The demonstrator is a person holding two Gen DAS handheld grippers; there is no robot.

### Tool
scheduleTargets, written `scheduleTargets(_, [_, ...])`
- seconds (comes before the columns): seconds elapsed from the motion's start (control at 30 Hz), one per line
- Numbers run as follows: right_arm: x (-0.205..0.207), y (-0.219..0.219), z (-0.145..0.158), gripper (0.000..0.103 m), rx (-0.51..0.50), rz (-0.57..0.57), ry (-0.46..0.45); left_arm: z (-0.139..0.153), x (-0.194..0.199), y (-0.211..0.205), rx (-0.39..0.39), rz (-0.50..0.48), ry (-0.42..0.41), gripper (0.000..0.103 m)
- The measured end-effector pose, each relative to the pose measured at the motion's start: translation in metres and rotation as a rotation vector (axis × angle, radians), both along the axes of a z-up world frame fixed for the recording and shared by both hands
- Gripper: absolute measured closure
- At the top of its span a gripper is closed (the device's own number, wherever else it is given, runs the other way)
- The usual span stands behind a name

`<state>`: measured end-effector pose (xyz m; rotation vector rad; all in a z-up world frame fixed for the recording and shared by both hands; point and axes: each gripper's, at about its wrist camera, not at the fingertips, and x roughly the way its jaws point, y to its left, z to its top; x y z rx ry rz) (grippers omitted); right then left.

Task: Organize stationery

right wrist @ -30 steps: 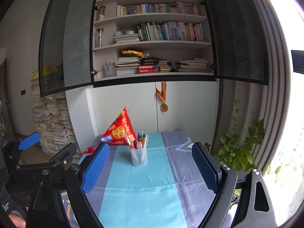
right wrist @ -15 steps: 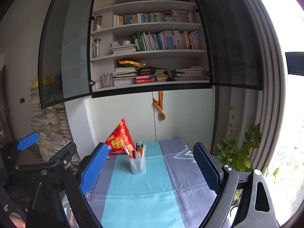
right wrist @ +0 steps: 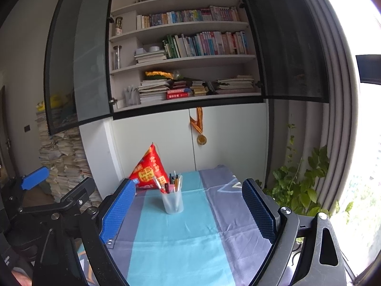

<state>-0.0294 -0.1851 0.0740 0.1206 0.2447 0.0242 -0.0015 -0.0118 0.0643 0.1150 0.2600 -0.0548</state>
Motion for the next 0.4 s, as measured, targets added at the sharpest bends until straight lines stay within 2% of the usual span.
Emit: scheduleTargets(0.4, [0.0005,0.001,-0.0017,0.012,-0.015,0.003,-0.008,-0.0003,0.0001,0.003,-0.008,0.009,-0.014,0.001])
